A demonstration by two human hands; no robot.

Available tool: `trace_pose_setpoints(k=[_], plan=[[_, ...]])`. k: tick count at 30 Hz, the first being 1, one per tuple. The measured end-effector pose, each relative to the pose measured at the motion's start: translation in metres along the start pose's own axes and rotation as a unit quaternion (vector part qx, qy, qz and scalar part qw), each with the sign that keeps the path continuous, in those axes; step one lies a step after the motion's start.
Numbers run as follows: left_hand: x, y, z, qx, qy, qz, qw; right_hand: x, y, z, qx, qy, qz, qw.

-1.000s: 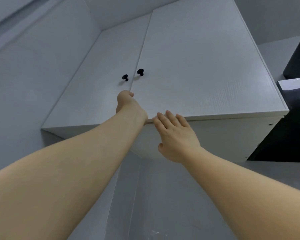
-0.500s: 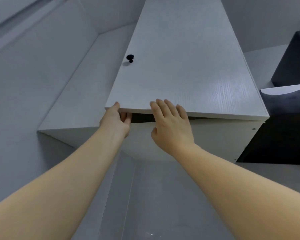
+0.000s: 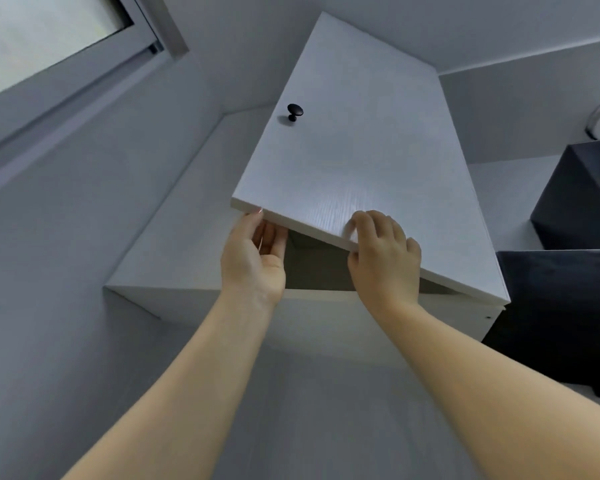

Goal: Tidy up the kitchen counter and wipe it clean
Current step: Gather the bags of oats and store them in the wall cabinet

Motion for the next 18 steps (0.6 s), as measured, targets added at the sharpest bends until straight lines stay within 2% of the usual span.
trace_pose_setpoints(k=[6,10,13,15,18], plan=[[-0.032,0.011,0.058,-0.051,-0.122,0.015,0.991,0.0,0.004,-0.056,0.12,0.105,0.022,0.987],[-0.054,-0.015,0.098,-0.03,-0.207,-0.052,0.976,0.006,0.022,-0.082,0.119,0.068,0.073,0.988],[-0.06,-0.058,0.103,0.076,-0.197,-0.124,0.97,0.008,0.035,-0.1,0.136,0.044,0.106,0.984],[-0.061,-0.082,0.1,0.149,-0.181,-0.142,0.962,0.009,0.043,-0.113,0.161,0.052,0.114,0.979],[-0.07,-0.11,0.099,0.197,-0.182,-0.168,0.949,0.01,0.058,-0.131,0.185,0.074,0.125,0.972]])
Point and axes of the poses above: each hand's wrist, its own x-axis towards the middle knuckle, its own z-axis out of the palm, y = z × x, the point moved 10 cm from there along x, towards the middle knuckle, and after that the axes turned 11 degrees about z, right-handed, at the moved point
